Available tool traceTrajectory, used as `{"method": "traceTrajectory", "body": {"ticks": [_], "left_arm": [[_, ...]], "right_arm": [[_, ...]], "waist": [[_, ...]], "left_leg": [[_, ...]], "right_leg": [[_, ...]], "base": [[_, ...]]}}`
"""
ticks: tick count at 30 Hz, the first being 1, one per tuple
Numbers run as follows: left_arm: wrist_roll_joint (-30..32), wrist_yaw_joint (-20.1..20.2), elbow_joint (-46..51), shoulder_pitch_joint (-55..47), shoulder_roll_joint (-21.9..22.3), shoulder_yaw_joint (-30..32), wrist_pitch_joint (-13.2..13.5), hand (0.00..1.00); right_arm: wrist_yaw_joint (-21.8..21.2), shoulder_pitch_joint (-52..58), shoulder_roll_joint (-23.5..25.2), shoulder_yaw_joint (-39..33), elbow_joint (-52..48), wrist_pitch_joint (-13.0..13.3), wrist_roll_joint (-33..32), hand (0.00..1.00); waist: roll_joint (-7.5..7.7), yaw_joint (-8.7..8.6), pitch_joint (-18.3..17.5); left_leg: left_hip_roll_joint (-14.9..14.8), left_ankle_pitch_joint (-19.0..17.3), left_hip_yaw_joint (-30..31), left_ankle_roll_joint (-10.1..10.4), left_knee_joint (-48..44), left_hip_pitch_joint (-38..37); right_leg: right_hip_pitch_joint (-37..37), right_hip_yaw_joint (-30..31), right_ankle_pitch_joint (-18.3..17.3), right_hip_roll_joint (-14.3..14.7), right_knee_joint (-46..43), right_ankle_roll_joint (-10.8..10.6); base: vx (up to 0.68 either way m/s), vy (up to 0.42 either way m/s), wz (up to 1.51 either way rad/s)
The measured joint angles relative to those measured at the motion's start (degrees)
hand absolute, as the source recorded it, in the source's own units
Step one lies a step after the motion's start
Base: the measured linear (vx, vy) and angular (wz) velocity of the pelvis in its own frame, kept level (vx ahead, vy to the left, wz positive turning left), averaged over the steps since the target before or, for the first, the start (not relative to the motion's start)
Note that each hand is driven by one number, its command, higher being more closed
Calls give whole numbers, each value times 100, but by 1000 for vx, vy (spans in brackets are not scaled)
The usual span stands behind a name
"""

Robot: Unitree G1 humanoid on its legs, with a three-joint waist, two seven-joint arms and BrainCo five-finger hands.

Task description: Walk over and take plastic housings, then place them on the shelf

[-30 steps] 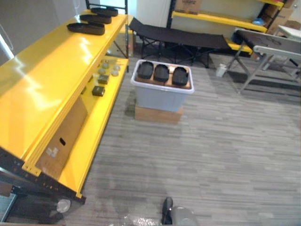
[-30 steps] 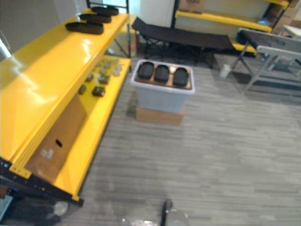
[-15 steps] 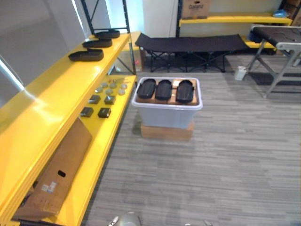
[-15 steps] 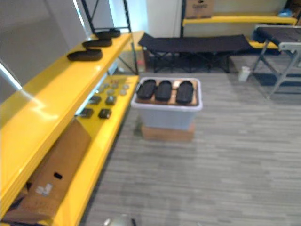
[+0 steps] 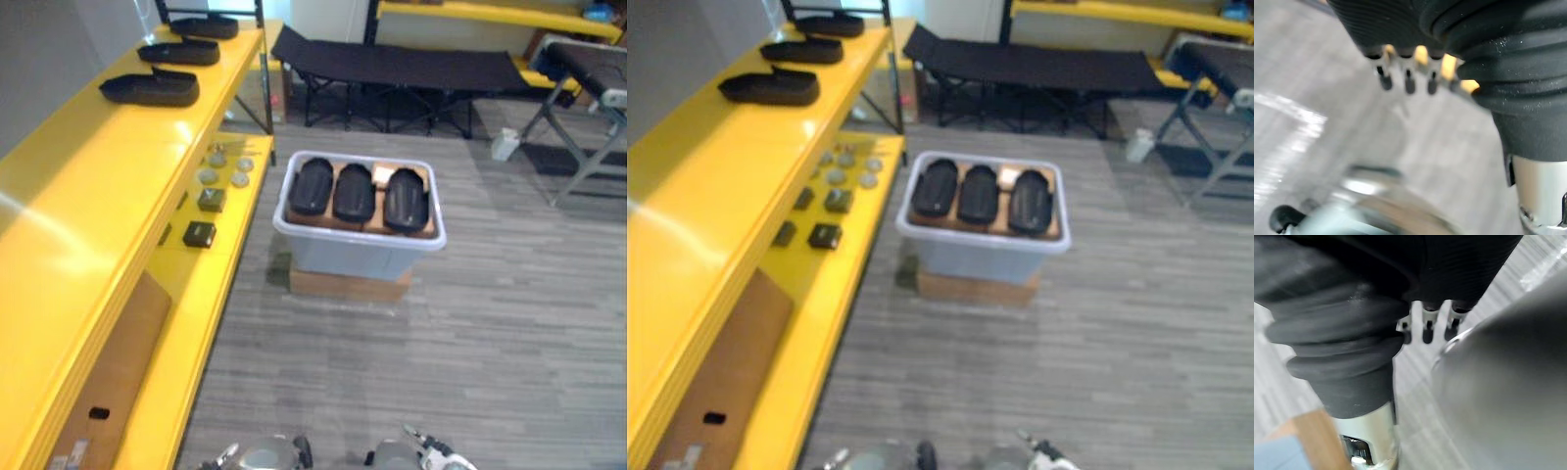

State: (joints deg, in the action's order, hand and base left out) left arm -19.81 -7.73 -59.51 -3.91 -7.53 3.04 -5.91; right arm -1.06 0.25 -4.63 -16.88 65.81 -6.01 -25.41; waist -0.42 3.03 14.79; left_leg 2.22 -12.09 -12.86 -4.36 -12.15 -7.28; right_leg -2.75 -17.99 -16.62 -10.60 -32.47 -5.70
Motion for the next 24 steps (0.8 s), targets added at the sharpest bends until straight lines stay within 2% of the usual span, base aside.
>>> {"method": "traceTrajectory", "body": {"ticks": [1, 2, 4, 5, 7, 9, 10, 11, 12, 13, 14, 15, 16, 17, 18, 20, 21, 22, 23, 24], "left_arm": [[-6, 6, -1, 150, -9, -72, 14, 0], [-15, 17, 0, 225, -27, -124, 26, 0], [-91, 54, -22, 323, -1, -152, 39, 0], [-163, 54, -23, 279, 5, -142, 34, 0], [-262, 63, -18, 207, 24, -98, 1, 0], [-266, 37, -16, 157, 19, -85, -5, 0], [-282, -6, -32, 160, 93, -75, -10, 0], [-344, -18, -29, 154, 152, 15, -26, 0], [-459, -17, -25, 138, 314, 164, -49, 0], [-455, -19, -35, 123, 366, 252, -48, 0], [-456, -50, -62, 96, 427, 352, -45, 0], [-455, -75, -93, 104, 430, 344, -45, 0], [-455, -84, -90, 109, 419, 330, -43, 0], [-457, -88, -74, 110, 408, 295, -38, 0], [-453, -85, -62, 110, 407, 289, -22, 0], [-446, -91, -57, 115, 404, 244, 15, 0], [-440, -97, -40, 133, 411, 219, 29, 0], [-435, -97, -32, 149, 407, 197, 76, 0], [-415, -96, -18, 161, 394, 196, 90, 0], [-334, -102, -13, 165, 293, 157, 90, 0]], "right_arm": [[22, -33, 5, 1, -25, 3, 26, 0], [45, -55, 2, 0, -25, 2, 29, 0], [90, -75, 2, -64, -53, 1, 47, 0], [90, -70, 3, -64, -54, 1, 50, 0], [89, -39, 8, -42, -56, 2, 90, 0], [80, -17, 17, 24, -34, 0, 115, 0], [78, -68, -44, 11, -39, -4, 138, 0], [95, -119, -90, 126, -24, -18, 168, 0], [99, -130, -155, 280, -6, -52, 166, 0], [104, -136, -195, 325, -2, -56, 149, 0], [117, -139, -276, 360, 28, -74, 144, 0], [131, -118, -312, 357, 121, -138, 145, 0], [132, -72, -320, 349, 135, -161, 143, 0], [135, -6, -338, 341, 135, -165, 143, 0], [143, 30, -357, 332, 113, -148, 141, 0], [174, 56, -353, 333, 36, -93, 139, 0], [215, 101, -334, 332, -13, -13, 140, 0], [219, 113, -336, 332, -18, 30, 151, 0], [202, 134, -277, 335, -12, 86, 162, 0], [107, 165, -148, 345, -34, 170, 188, 0]], "waist": [[-5, -71, -10], [-8, -77, -9], [-9, -71, -8], [-6, -73, -9], [21, -74, -25], [91, -101, -84], [5, -139, -83], [-119, -123, -124], [-272, -36, -192], [-351, -26, -205], [-462, -39, -240], [-506, -86, -242], [-488, -90, -235], [-476, -76, -232], [-467, -62, -234], [-462, -76, -236], [-462, -84, -236], [-450, -54, -239], [-340, -39, -246], [-177, -61, -346]], "left_leg": [[-67, -34, 103, 57, 124, -101], [-104, -38, 127, 64, 202, -150], [-321, -189, 136, 316, 249, -361], [-381, -247, 136, 409, 240, -426], [-559, -473, 162, 762, 143, -713], [-632, -728, 336, 949, 9, -767], [-839, -941, 454, 1055, -265, -766], [-1022, -946, 471, 1138, -754, -554], [-1271, -810, 543, 1233, -1760, -93], [-1359, -666, 665, 1215, -2328, 170], [-1568, -587, 813, 1242, -3278, 601], [-1723, -592, 695, 1232, -3837, 815], [-1763, -596, 588, 1221, -3943, 866], [-1767, -595, 454, 1223, -3894, 917], [-1674, -593, 243, 1235, -3321, 958], [-1422, -549, 127, 1259, -2168, 1009], [-1213, -300, 130, 1193, -1198, 1061], [-1059, 383, 163, 867, -571, 1075], [-1007, 445, 142, 905, -459, 1022], [-807, 599, 140, 845, -85, 919]], "right_leg": [[-172, -20, 90, 26, 683, -58], [-302, 5, 206, 23, 982, -68], [-604, 109, 898, 75, 1822, -2], [-619, 105, 1064, 93, 1906, 10], [-575, 96, 1406, 197, 1907, 94], [-549, 93, 1408, 259, 1848, 156], [-571, 94, 1660, 405, 1638, 398], [-546, 50, 1479, 565, 1536, 490], [-491, 20, 1369, 742, 1550, 612], [-404, 5, 1320, 814, 1598, 650], [-127, -22, 1274, 966, 1833, 678], [321, -77, 1274, 1028, 2102, 682], [539, -93, 1276, 1028, 2234, 682], [811, -104, 1278, 1015, 2400, 679], [1091, -111, 1275, 988, 2650, 675], [1207, -96, 1280, 950, 2839, 634], [1201, -96, 1274, 938, 2908, 587], [1197, -79, 1236, 959, 2937, 519], [1203, -49, 1222, 909, 2952, 480], [1171, -92, 1202, 768, 2992, 398]], "base": [[294, -64, 44], [312, -77, 32], [326, -112, 4], [342, -161, -1], [437, -252, 15], [453, -321, 42], [351, -277, 37], [478, -446, 14], [374, -370, -11], [449, -418, -14], [398, -277, 1], [408, -266, 8], [335, -206, 12], [329, -198, 0], [286, -151, -9], [244, -39, -14], [224, 72, -9], [181, 94, -9], [205, 102, 2], [210, 97, 14]]}}
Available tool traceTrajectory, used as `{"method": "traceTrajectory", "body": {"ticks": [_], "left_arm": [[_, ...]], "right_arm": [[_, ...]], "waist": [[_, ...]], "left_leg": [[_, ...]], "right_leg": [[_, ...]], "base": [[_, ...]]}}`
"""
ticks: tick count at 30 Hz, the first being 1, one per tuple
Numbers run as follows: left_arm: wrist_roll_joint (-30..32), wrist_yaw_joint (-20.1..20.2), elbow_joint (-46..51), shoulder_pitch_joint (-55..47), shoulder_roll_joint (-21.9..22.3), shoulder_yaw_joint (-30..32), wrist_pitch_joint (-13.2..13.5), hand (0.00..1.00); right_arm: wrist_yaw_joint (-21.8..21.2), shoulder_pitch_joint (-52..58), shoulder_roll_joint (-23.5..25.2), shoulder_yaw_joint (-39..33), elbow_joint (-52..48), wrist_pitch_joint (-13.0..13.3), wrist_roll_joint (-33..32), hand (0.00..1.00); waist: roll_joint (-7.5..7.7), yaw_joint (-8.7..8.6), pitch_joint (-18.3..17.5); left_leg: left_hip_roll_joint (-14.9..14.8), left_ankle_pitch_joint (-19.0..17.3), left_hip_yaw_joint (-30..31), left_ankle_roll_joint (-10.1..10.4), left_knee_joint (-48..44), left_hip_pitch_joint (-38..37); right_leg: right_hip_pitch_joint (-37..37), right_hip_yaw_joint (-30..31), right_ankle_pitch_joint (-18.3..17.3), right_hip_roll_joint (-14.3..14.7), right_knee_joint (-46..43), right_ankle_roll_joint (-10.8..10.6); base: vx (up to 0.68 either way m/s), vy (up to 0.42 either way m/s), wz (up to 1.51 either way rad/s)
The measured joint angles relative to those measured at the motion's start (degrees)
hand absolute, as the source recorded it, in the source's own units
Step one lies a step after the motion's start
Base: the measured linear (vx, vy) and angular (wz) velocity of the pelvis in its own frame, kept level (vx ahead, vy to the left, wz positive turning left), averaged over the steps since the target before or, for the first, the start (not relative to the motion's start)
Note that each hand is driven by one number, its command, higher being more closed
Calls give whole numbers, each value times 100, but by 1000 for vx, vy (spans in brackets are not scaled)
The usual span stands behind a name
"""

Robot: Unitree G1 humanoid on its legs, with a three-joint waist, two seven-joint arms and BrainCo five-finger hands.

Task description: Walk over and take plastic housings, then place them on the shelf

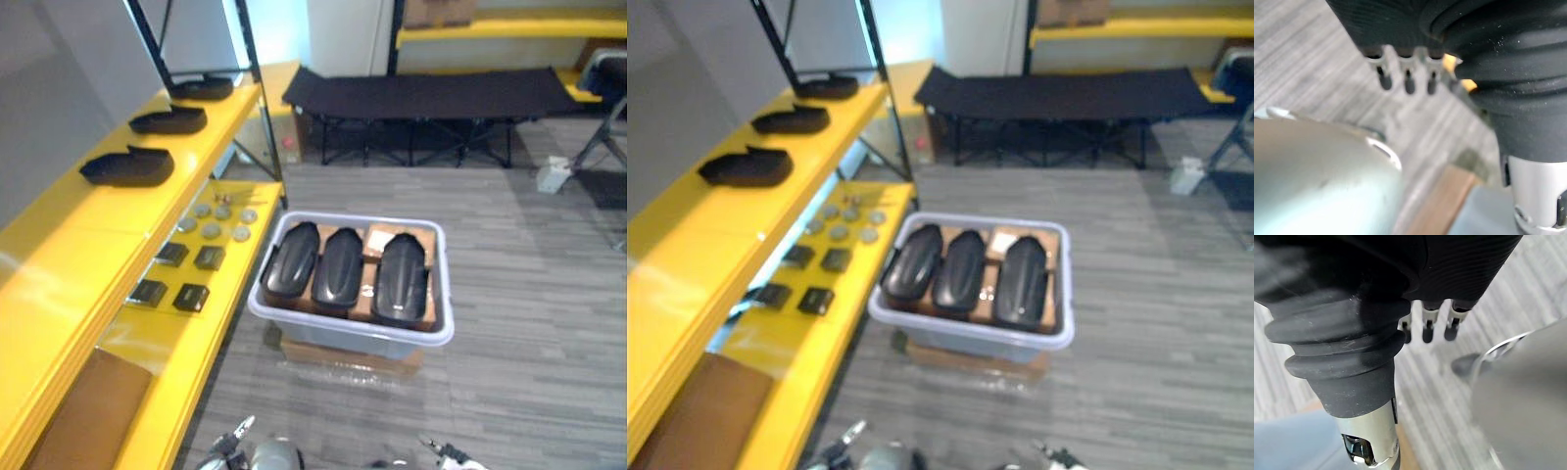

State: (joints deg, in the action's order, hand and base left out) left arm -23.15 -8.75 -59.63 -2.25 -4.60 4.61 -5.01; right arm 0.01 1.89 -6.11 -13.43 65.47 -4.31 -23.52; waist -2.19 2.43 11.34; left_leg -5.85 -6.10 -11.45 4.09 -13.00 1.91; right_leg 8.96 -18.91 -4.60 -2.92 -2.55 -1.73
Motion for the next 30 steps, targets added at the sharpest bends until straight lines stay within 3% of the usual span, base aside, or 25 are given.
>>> {"method": "traceTrajectory", "body": {"ticks": [1, 3, 5, 6, 7, 9, 11, 12, 14, 17, 18, 22, 27, 30], "left_arm": [[166, 1, 13, 58, -75, -98, 17, 0], [329, -9, 47, 145, -102, -157, 31, 0], [380, -49, 123, 177, -139, -325, 31, 0], [391, -120, 166, 163, -146, -374, 31, 0], [393, -146, 186, 160, -145, -377, 29, 0], [394, -224, 228, 174, -232, -581, 26, 0], [403, -226, 243, 202, -293, -602, 28, 0], [424, -223, 247, 230, -298, -603, 23, 0], [622, -198, 282, 233, -302, -593, 14, 0], [937, -105, 274, 251, -325, -591, -27, 0], [1182, -45, 273, 255, -354, -595, -30, 0], [1291, 3, 253, 263, -426, -594, -7, 0], [1231, -11, 204, 85, -646, -576, 76, 0], [1251, -94, 222, -82, -739, -460, 160, 0]], "right_arm": [[-194, 3, 72, 23, -10, 165, 288, 0], [-578, 34, 71, 315, -139, 410, 923, 0], [-1164, 103, 24, 1093, -532, 888, 1583, 0], [-1486, 121, -114, 1955, -1105, 1182, 1884, 0], [-1683, 105, -184, 2382, -1447, 1341, 2022, 0], [-2366, -145, -322, 4078, -2781, 1784, 2220, 0], [-2729, -461, -309, 5087, -3618, 2096, 2202, 0], [-2838, -701, -240, 5522, -4166, 2182, 2189, 0], [-2847, -980, -145, 5900, -5072, 2142, 1874, 0], [-2400, -1466, -120, 5742, -6179, 1929, 1279, 0], [-1782, -1691, -99, 5265, -6505, 1834, 1177, 0], [-248, -1962, -129, 3608, -6773, 1439, 829, 0], [935, -1637, -433, 2344, -6936, 1134, 620, 0], [1825, -1431, -443, 1619, -6935, 1127, 581, 0]], "waist": [[182, -26, 12], [348, -22, 11], [427, -9, -1], [440, 4, -7], [443, 4, -5], [537, 66, 28], [669, 235, 16], [709, 339, -3], [709, 363, -3], [707, 352, -2], [710, 315, -4], [642, 293, 39], [649, 277, 65], [728, 280, 327]], "left_leg": [[160, 113, 9, -66, 335, -103], [335, 204, 45, -155, 539, -109], [485, 247, 160, -219, 601, -91], [552, 263, 174, -244, 646, -98], [573, 272, 187, -259, 655, -88], [619, 273, 312, -261, 668, -79], [617, 273, 366, -261, 692, -78], [601, 273, 440, -261, 714, -81], [523, 273, 513, -262, 737, -101], [463, 240, 478, -311, 712, -210], [456, 200, 468, -368, 623, -208], [426, 55, 398, -520, 525, -184], [393, 10, 299, -553, 421, 209], [343, 5, 266, -539, 180, 469]], "right_leg": [[-23, -24, -26, -113, 7, -69], [-79, -109, -45, -260, 1, -168], [-66, -173, -44, -384, -1, -273], [-61, -200, -18, -435, -1, -331], [-61, -246, 0, -448, -1, -360], [-5, -383, 40, -486, -3, -408], [6, -465, 63, -474, -4, -398], [20, -472, 124, -445, -4, -369], [11, -478, 289, -372, -53, -285], [15, -457, 434, -351, -231, -209], [-5, -447, 482, -370, -332, -158], [-268, -272, 532, -442, -750, -95], [-646, -229, 659, -436, -736, -153], [-636, -221, 671, -358, -400, -173]], "base": [[202, 90, 22], [169, 120, 24], [157, 136, 28], [101, 90, 17], [104, 85, 22], [91, 73, 30], [56, 24, 24], [59, 19, 27], [30, 45, 21], [-3, 81, -6], [-29, 106, -9], [-77, 128, -11], [-80, 71, -15], [-62, -31, -6]]}}
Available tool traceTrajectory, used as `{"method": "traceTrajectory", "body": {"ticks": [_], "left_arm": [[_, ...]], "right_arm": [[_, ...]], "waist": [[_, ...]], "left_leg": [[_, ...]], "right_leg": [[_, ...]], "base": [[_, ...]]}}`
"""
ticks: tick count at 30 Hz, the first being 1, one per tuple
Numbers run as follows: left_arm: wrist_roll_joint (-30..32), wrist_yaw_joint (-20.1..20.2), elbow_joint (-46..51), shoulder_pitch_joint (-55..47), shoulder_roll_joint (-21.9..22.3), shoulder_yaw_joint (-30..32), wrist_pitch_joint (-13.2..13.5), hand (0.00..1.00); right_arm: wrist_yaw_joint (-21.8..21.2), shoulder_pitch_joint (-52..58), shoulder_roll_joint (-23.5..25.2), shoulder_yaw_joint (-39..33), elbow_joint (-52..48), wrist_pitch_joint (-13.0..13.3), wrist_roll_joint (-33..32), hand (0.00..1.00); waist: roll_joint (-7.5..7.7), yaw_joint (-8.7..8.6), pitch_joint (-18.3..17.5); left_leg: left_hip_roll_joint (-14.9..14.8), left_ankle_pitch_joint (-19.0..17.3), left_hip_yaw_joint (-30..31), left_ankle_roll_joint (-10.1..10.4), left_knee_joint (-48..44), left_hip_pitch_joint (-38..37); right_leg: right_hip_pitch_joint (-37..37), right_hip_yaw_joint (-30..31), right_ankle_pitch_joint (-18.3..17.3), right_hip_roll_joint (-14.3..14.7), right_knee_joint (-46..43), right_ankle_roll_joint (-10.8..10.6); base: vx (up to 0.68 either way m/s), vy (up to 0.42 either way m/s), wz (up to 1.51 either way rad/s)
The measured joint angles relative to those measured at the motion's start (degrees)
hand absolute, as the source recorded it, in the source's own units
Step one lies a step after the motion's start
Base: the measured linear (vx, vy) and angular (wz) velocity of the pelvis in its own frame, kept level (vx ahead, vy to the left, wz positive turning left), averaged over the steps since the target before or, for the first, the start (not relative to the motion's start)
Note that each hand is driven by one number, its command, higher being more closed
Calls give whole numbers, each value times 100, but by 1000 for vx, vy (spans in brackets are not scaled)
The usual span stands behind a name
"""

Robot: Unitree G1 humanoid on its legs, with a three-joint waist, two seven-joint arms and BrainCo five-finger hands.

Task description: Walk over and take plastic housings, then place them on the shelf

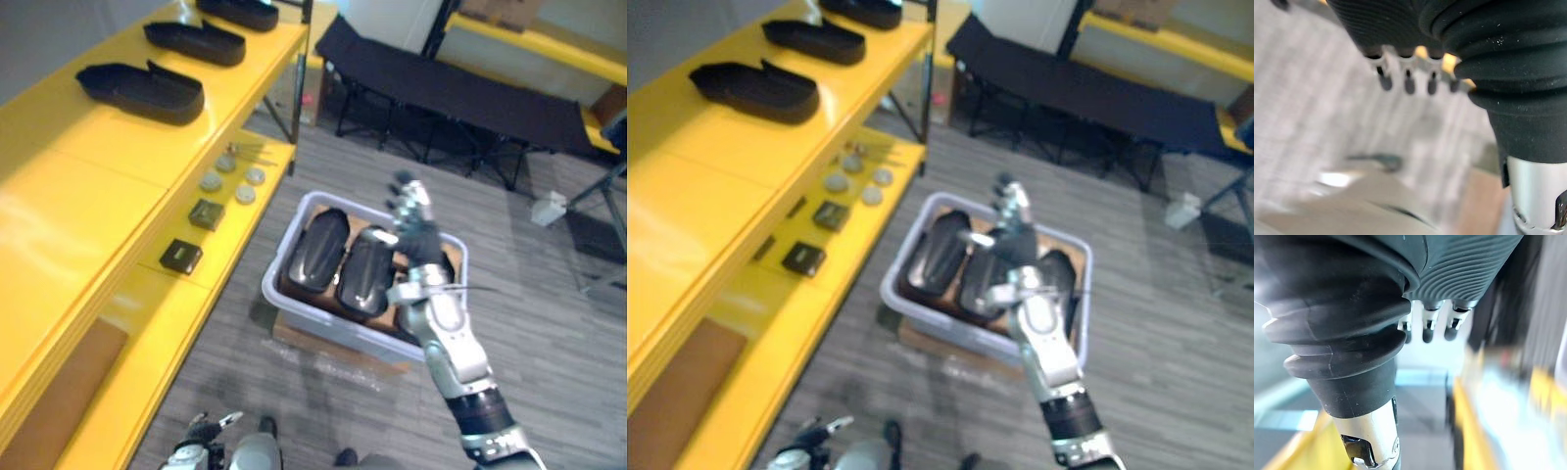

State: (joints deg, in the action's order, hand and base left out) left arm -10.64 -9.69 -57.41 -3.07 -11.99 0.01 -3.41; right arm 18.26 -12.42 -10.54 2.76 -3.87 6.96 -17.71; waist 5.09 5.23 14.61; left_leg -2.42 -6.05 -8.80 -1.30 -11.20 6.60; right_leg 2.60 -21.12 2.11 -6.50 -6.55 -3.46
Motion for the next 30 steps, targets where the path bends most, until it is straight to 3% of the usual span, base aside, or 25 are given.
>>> {"method": "traceTrajectory", "body": {"ticks": [3, 7, 10, 15, 17, 23, 30], "left_arm": [[-32, -102, 71, -78, 17, 227, 179, 0], [-36, -201, 383, -16, 103, 282, 514, 0], [-51, -376, 522, 50, 137, 174, 827, 0], [-34, -440, 677, 178, 161, 79, 1125, 0], [-85, -512, 673, 326, 169, -17, 1162, 0], [-534, -527, 672, 388, 253, -127, 1213, 0], [-756, -486, 507, 403, 391, -266, 1212, 0]], "right_arm": [[708, 39, -28, -863, 192, -126, -219, 0], [1192, -94, -237, -1546, 967, -123, -418, 0], [1544, -469, -574, -1854, 1763, -119, -522, 0], [1749, -1146, -1200, -2185, 2878, -103, -630, 0], [1849, -1476, -1469, -2210, 3502, -97, -637, 0], [1937, -2163, -2010, -2232, 4572, 11, -866, 0], [1782, -2761, -2831, -2049, 5815, -121, -1085, 0]], "waist": [[52, -2, 310], [140, -15, 743], [-16, -112, 971], [-131, -101, 1034], [-160, 16, 1066], [-428, 68, 1228], [-801, 206, 1373]], "left_leg": [[-89, 36, -75, 78, -174, 322], [-113, 121, -141, 184, -252, 710], [-143, 348, -120, 205, -97, 961], [-130, 421, 30, 151, -323, 1511], [-128, 425, 66, 141, -547, 1740], [61, 344, 299, 14, -742, 2054], [184, 334, 347, -53, -949, 2261]], "right_leg": [[-130, 118, -26, 118, 253, 39], [-397, 206, -236, 150, 442, 44], [-767, 177, -266, 178, 331, 52], [-1278, 83, -286, 136, 2, 76], [-1467, 76, -320, 94, -175, 84], [-1719, -59, -517, -104, -548, 4], [-2062, -73, -758, -344, -1167, -15]], "base": [[-94, -94, -15], [-144, -116, -16], [-153, -69, -1], [-48, 33, 15], [-5, 92, 13], [-25, 97, 23], [-27, 51, 6]]}}
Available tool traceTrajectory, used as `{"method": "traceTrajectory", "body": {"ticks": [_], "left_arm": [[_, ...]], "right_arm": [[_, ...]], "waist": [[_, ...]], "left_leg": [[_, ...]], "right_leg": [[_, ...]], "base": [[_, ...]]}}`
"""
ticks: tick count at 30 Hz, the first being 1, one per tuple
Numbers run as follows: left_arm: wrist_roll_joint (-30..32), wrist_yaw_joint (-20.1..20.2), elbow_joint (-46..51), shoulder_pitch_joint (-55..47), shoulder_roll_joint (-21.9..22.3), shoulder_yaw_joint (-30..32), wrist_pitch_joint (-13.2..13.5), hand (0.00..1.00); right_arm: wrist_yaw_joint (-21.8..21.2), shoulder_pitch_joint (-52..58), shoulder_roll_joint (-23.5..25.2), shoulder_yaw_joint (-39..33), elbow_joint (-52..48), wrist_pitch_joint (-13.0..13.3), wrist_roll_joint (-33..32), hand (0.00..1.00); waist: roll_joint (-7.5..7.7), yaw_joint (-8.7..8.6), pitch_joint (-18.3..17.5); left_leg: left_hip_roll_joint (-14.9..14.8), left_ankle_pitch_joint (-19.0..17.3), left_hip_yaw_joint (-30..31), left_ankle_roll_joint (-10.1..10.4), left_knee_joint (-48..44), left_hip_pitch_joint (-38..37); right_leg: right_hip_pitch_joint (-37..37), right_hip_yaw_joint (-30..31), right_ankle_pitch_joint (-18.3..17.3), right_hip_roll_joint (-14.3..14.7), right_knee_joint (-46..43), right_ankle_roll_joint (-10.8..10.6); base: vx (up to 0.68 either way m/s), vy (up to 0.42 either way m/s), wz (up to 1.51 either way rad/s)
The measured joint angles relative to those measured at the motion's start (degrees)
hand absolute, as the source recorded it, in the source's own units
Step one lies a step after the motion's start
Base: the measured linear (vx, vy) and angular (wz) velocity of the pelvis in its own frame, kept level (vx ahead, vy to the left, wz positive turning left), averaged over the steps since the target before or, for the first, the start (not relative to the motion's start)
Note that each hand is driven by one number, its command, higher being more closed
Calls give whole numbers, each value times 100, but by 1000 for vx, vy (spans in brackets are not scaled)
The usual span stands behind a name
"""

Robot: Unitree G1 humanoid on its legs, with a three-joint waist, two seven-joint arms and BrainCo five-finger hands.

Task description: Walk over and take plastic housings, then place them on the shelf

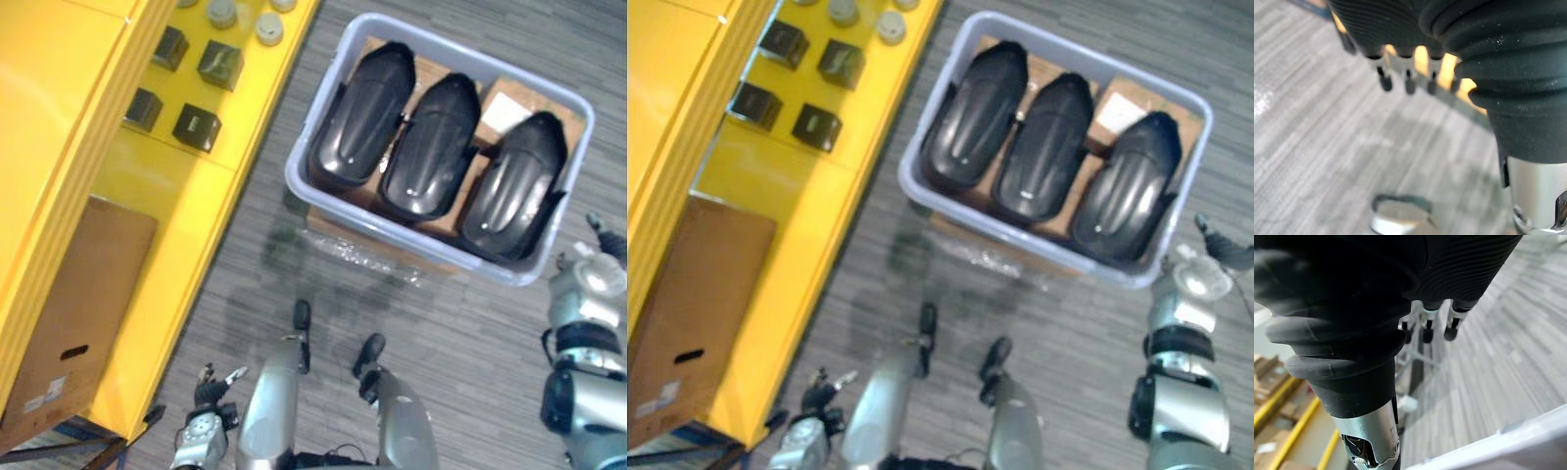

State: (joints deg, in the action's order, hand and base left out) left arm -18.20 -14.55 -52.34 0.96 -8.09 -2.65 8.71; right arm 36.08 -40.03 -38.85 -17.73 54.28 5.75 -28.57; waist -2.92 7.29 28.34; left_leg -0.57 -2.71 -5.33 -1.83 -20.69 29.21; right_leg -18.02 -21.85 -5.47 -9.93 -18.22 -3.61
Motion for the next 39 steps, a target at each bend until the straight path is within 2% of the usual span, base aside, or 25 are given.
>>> {"method": "traceTrajectory", "body": {"ticks": [4, 7, 13, 18, 22, 24, 25, 28, 32, 35, 39], "left_arm": [[-179, 24, -95, 17, 81, -93, 12, 0], [-206, 136, -88, 28, 137, -89, 92, 0], [-283, 214, -53, 33, 179, -93, 147, 0], [-405, 223, -60, 32, 192, -120, 158, 0], [-432, 216, -57, 34, 188, -260, 182, 0], [-436, 233, -58, 35, 262, -324, 253, 0], [-439, 241, -73, 35, 290, -326, 255, 0], [-448, 259, -77, 45, 296, -329, 271, 0], [-451, 356, -97, 58, 293, -328, 341, 0], [-456, 378, -109, 73, 293, -329, 381, 0], [-628, 376, -137, 143, 295, -441, 466, 0]], "right_arm": [[-150, -242, -235, 60, 436, -132, 0, 0], [-234, -343, -250, 59, 576, -233, 4, 0], [-254, -414, -367, 72, 715, -464, 7, 0], [-243, -613, -555, 134, 718, -609, 12, 0], [50, -815, -606, 407, 664, -497, 24, 0], [371, -957, -861, 493, 359, -237, 303, 0], [488, -1029, -923, 508, 248, -156, 485, 0], [682, -1109, -1002, 576, 57, 43, 786, 0], [761, -1164, -1005, 695, 29, 60, 870, 0], [753, -1209, -1012, 775, 38, -120, 787, 0], [742, -1299, -1017, 855, 252, -502, 453, 0]], "waist": [[-172, 15, 41], [-232, 11, 63], [-279, 133, 50], [-319, 140, 36], [-405, 147, 27], [-634, 163, 38], [-686, 167, 31], [-711, 165, 31], [-711, 162, 31], [-711, 165, 30], [-716, 236, 27]], "left_leg": [[28, -28, 42, -37, -180, 117], [26, -33, 133, -36, -324, 301], [25, -52, 167, -15, -524, 498], [26, -52, 174, -17, -590, 689], [32, -54, 174, -20, -642, 728], [33, -76, 188, -48, -736, 802], [34, -77, 179, -52, -751, 830], [30, -75, 177, -51, -787, 886], [16, -70, 176, -43, -790, 890], [7, -70, 184, -43, -792, 916], [-3, -70, 203, -42, -905, 1128]], "right_leg": [[-156, -12, -184, -94, -358, -11], [-329, -42, -262, -110, -566, 17], [-611, -54, -479, -222, -1007, 71], [-842, -60, -544, -281, -1226, 105], [-886, -54, -551, -302, -1297, 109], [-924, -58, -562, -312, -1349, 94], [-967, -41, -567, -320, -1380, 87], [-1056, -17, -607, -331, -1484, 94], [-1092, -11, -633, -327, -1520, 124], [-1115, -16, -639, -314, -1520, 133], [-1306, -23, -655, -322, -1621, 142]], "base": [[-29, 5, 7], [-31, -19, 9], [-62, -26, 5], [-65, -21, 0], [-28, -4, 1], [-34, 19, 3], [-32, 18, -1], [-8, 3, -1], [0, 0, 0], [0, 0, 0], [0, 0, 0]]}}
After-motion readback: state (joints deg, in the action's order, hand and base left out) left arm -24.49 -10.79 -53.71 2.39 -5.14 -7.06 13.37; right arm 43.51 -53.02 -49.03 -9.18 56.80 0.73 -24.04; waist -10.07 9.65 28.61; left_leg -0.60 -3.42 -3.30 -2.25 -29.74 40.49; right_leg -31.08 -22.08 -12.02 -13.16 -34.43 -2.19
